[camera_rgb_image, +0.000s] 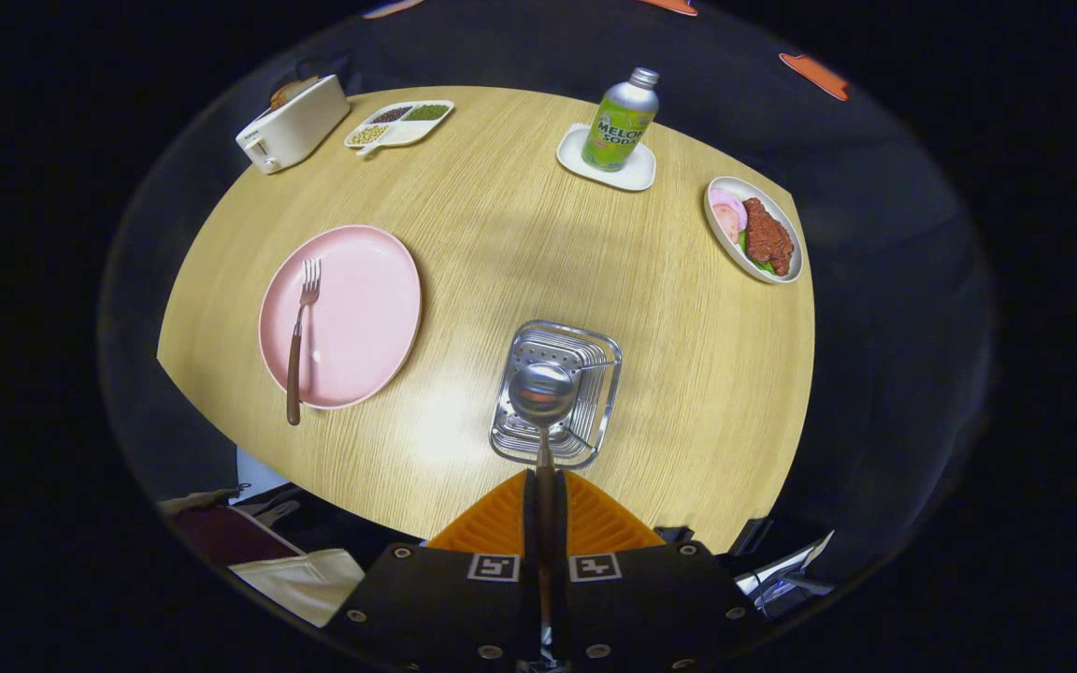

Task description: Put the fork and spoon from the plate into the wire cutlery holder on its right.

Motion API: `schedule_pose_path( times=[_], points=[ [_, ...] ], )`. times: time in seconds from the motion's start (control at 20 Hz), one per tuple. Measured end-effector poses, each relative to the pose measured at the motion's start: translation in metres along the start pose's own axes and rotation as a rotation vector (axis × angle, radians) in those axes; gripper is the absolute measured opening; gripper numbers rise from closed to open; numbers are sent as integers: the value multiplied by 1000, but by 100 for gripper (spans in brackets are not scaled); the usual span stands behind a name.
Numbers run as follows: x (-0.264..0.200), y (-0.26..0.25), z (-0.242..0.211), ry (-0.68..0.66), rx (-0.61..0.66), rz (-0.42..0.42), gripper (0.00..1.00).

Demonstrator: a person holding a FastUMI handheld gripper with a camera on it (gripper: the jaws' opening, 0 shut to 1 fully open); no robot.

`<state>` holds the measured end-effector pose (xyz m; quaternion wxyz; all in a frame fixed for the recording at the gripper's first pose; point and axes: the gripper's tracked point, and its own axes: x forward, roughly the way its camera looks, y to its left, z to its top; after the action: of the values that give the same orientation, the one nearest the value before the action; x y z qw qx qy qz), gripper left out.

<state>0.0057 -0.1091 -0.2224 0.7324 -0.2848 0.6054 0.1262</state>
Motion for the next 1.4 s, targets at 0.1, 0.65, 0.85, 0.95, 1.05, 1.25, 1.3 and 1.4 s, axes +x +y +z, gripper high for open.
schedule_pose_path(
  times=[0.1,0.65,0.85,0.95,1.05,1.25,1.3,1.4],
  points=[
    [9,-3,3,34,-13,-3,5],
    [37,-6,18,114,-54,-7,8],
    [32,-5,24,73,-34,-2,20],
    [26,-2,27,32,-31,7,58],
    [18,-4,31,-7,-20,-12,85],
    [-7,-1,44,-129,53,-17,100],
    [-15,0,49,-167,76,-11,100],
    [-30,7,61,-268,112,11,100]
  ],
)
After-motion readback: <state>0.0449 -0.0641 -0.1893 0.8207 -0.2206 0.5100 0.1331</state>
